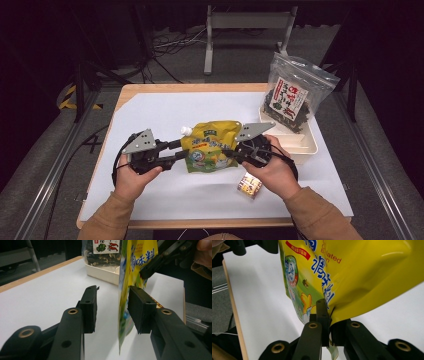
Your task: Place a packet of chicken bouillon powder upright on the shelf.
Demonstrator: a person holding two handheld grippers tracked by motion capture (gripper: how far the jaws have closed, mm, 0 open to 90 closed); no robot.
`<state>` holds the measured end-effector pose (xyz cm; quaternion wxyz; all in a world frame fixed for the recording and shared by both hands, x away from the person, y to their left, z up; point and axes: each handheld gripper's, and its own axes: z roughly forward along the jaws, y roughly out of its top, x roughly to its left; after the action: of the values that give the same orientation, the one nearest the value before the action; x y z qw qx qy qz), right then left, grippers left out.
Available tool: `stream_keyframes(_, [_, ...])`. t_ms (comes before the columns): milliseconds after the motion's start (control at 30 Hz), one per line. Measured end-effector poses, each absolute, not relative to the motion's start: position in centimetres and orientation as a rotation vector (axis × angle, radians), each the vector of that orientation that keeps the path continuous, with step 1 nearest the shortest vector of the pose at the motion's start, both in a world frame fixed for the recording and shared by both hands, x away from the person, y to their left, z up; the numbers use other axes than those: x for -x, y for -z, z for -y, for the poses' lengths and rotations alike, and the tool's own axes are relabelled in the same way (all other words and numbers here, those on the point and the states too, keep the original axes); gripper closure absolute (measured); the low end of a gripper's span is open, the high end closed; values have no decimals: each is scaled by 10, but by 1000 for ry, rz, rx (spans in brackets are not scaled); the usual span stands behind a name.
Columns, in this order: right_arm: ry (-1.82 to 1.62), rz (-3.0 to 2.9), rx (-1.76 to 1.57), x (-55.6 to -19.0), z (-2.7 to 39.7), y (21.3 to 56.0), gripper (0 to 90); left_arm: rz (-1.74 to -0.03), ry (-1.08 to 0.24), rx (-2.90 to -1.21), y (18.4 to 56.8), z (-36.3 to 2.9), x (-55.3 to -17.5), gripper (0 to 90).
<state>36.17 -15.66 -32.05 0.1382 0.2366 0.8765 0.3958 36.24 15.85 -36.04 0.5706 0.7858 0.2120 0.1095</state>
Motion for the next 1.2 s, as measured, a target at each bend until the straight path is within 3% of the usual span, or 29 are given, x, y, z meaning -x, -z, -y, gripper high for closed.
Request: stream_keyframes(1200, [-1040,-2283,-902,-361,266,267,872,-603,-273,-1859,367,-171,-368,579])
